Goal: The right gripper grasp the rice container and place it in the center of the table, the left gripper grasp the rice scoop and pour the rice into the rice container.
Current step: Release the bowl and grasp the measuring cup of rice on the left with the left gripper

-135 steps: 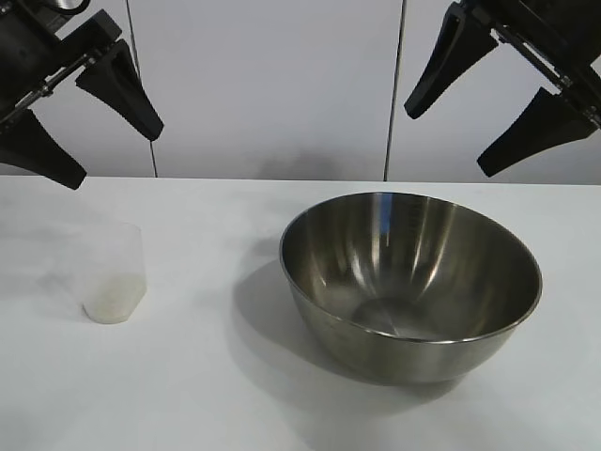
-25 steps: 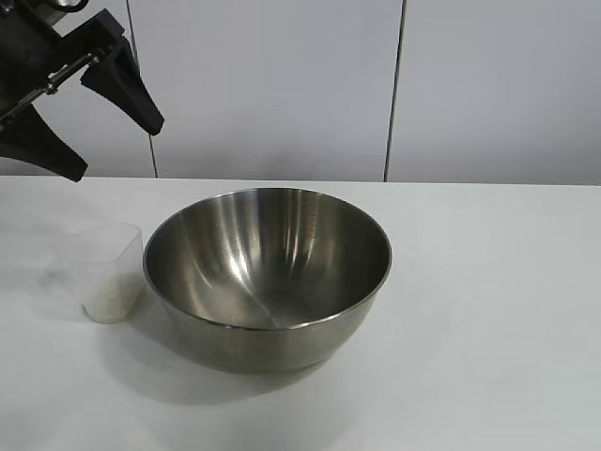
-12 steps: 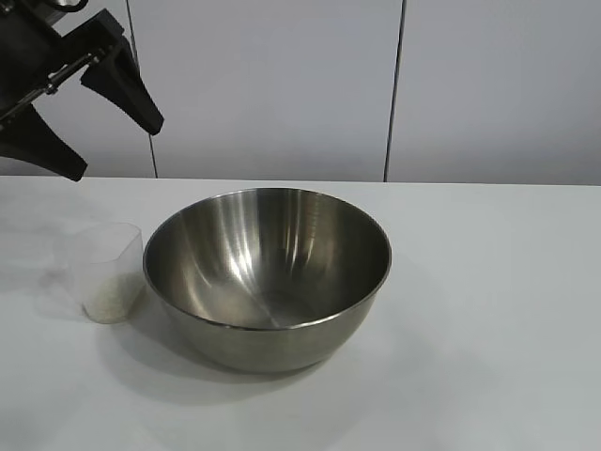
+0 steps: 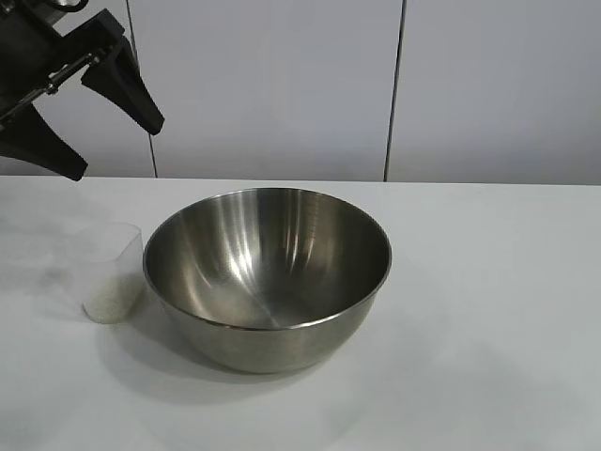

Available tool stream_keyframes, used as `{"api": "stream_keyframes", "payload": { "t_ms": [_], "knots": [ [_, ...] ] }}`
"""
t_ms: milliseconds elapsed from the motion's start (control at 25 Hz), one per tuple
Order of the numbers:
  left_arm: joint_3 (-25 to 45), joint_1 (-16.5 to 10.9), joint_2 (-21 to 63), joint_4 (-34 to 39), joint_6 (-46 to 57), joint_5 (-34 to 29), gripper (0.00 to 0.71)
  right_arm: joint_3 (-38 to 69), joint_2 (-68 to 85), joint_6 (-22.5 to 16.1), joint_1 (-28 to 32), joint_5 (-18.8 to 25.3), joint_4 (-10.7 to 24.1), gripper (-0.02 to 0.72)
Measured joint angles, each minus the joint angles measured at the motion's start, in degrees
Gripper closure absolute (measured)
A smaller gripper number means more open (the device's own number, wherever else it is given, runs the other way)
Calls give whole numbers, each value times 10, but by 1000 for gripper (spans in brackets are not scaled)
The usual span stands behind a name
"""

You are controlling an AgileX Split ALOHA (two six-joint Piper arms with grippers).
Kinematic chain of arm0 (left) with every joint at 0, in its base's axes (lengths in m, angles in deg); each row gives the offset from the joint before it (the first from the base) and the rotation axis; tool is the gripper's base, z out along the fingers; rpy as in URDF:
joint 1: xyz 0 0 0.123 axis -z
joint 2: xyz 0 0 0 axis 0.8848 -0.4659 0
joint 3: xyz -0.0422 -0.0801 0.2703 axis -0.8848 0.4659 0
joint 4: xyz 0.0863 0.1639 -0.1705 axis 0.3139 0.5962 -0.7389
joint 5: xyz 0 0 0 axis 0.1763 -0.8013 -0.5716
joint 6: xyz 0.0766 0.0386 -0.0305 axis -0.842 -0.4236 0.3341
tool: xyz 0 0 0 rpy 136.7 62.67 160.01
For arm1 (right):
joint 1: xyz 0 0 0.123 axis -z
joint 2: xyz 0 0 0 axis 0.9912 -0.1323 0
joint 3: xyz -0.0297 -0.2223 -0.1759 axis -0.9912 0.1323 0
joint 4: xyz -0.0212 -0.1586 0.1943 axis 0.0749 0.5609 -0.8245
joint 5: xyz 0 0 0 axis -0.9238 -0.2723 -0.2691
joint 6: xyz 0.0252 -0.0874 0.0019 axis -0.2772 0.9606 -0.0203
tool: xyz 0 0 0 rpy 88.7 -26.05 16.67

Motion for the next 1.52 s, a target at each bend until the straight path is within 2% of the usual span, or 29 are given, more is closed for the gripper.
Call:
{"api": "stream_keyframes", "payload": {
  "t_ms": [200,440,1080,1160,1280,1400,1520],
  "knots": [
    [0,0,0,0,0,0,24,15,0,-6,-18,6,15,209],
    [0,0,0,0,0,0,24,17,0,-43,-27,7,48,209],
    [-1,0,0,0,-12,23,24,17,0,-49,-27,7,48,209],
    [-2,0,10,22,-29,49,27,17,0,-49,-27,7,48,209],
    [17,0,67,70,-64,136,41,17,0,-49,-27,7,48,209],
    [69,-1,155,89,-113,233,46,17,0,-49,-27,7,48,209],
    [151,-1,250,67,-164,322,46,17,0,-49,-27,7,48,209]
  ]
}}
